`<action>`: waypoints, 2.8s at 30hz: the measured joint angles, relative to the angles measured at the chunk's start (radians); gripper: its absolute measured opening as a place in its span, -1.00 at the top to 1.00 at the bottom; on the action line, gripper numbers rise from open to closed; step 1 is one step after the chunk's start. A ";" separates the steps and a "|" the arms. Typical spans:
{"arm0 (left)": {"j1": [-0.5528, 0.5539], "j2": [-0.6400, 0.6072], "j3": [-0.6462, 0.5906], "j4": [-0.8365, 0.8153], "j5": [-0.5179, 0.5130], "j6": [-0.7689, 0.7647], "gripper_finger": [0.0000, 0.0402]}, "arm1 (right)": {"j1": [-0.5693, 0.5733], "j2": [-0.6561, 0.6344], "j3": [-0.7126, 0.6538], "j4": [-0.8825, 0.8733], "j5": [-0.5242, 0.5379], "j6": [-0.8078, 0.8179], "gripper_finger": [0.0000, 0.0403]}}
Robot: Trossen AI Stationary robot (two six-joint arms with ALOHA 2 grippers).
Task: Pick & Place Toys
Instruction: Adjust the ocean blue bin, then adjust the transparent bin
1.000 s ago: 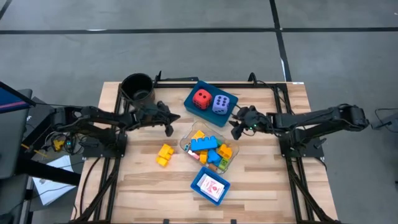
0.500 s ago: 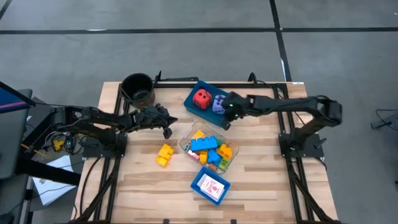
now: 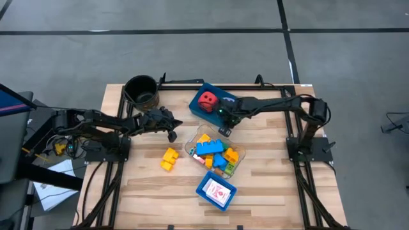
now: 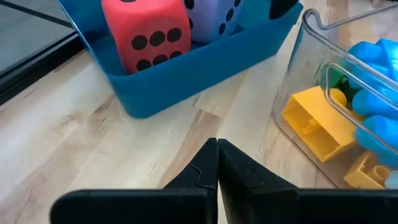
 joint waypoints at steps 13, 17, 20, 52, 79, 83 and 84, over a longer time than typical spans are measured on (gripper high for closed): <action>-0.001 0.000 0.000 0.004 0.006 -0.002 1.00 | 0.106 -0.007 0.006 -0.042 -0.031 -0.024 1.00; -0.001 0.000 0.000 0.004 0.006 -0.003 1.00 | 0.132 -0.007 0.005 -0.043 -0.027 -0.026 1.00; -0.001 0.000 0.000 0.004 0.006 -0.002 1.00 | 0.139 -0.013 0.005 -0.034 -0.025 -0.027 1.00; 0.002 0.000 0.000 0.000 0.005 -0.002 1.00 | 0.215 -0.029 0.027 0.202 -0.097 0.001 1.00; 0.002 -0.001 0.000 -0.012 0.005 -0.002 1.00 | 0.153 0.096 0.125 0.217 0.039 -0.048 1.00; 0.002 -0.001 0.000 -0.011 0.004 -0.002 1.00 | 0.139 0.095 0.131 0.228 0.048 -0.063 1.00; 0.002 -0.001 0.000 -0.011 0.004 -0.002 1.00 | 0.137 0.095 0.135 0.229 0.048 -0.068 1.00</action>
